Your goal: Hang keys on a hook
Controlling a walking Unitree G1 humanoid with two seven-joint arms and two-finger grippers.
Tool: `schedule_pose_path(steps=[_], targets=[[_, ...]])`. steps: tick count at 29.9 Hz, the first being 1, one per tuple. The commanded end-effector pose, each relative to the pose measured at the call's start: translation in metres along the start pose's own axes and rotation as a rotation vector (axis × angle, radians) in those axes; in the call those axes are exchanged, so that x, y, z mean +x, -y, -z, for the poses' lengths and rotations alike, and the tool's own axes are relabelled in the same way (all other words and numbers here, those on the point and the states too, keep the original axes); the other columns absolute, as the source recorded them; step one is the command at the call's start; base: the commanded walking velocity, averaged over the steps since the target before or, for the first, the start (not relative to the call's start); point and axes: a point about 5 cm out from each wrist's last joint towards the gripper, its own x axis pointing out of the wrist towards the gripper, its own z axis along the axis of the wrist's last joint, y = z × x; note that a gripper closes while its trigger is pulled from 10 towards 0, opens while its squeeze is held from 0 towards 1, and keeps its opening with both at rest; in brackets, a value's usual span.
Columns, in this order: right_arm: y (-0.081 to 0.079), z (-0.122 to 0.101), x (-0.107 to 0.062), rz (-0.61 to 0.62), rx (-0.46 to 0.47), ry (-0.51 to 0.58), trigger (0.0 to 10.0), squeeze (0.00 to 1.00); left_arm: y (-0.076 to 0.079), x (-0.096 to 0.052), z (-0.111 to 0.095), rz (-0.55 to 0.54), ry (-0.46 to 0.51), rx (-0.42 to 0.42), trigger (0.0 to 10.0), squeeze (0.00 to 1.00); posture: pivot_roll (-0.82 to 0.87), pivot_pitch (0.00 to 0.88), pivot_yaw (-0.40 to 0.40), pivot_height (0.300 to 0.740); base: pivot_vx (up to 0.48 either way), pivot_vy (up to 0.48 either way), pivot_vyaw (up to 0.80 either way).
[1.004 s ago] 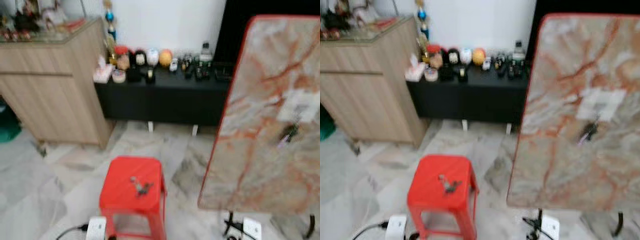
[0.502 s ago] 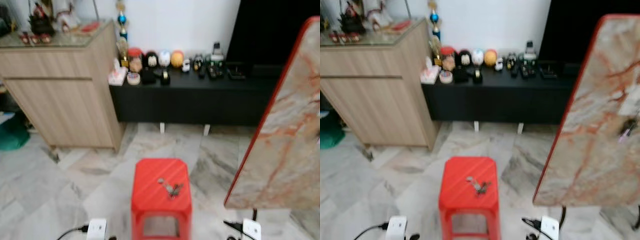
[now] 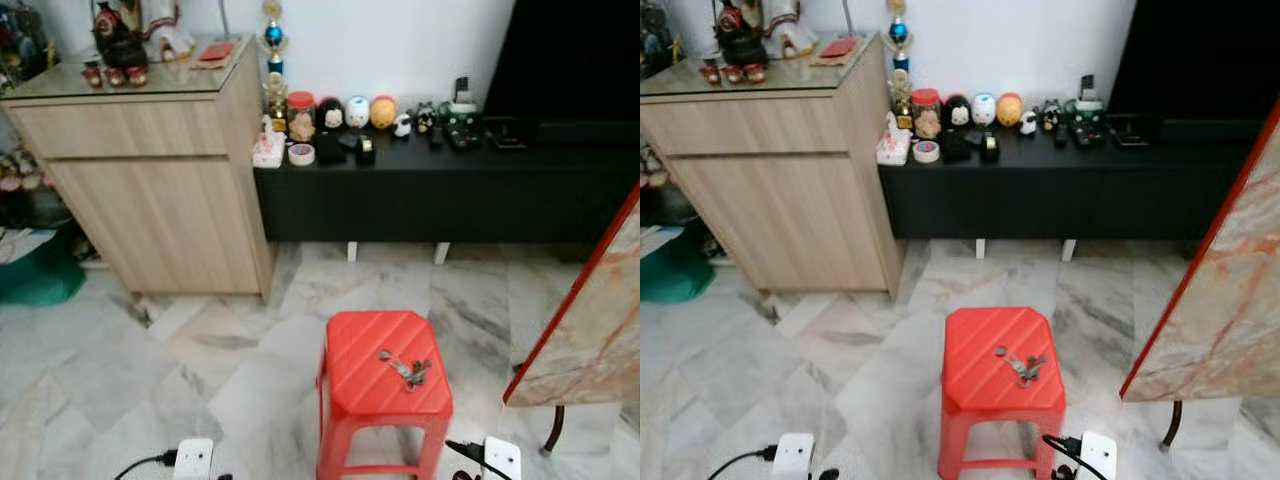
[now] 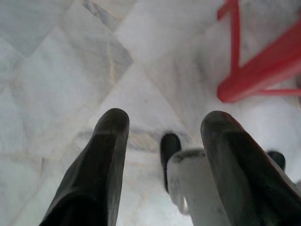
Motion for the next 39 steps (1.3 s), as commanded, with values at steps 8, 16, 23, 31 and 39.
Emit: schedule_pose_path(steps=[8,16,23,31,39], targets=[[0.0031,-0.0047,0.0003,0.004,-0.005,0.014,10.0,0.00,0.0019,-0.0017,0.0056,0.001,-0.011,-0.008,10.0,0.00,0.03,0.000,-0.039,0.740,0.000,0.000,0.00],[0.0035,-0.0045,0.0002,0.000,-0.005,0.016,10.0,0.00,0.0031,-0.0014,0.0052,0.005,-0.012,-0.008,10.0,0.00,0.03,0.000,-0.042,0.740,0.000,0.000,0.00],[0.0031,-0.0056,0.0003,-0.008,-0.016,0.021,10.0,0.00,0.0033,-0.0014,0.0052,0.003,-0.011,-0.015,10.0,0.00,0.03,0.000,-0.046,0.740,0.000,0.000,0.00],[0.0025,-0.0077,0.0003,-0.017,-0.036,0.039,10.0,0.00,0.0038,-0.0013,0.0050,0.004,-0.010,-0.018,10.0,0.00,0.03,0.000,-0.046,0.740,0.000,0.000,0.33],[0.0023,-0.0072,0.0002,-0.015,-0.012,0.039,10.0,0.00,0.0052,-0.0011,0.0045,0.005,-0.010,-0.022,10.0,0.00,0.03,0.000,-0.047,0.740,0.000,0.000,0.00]])
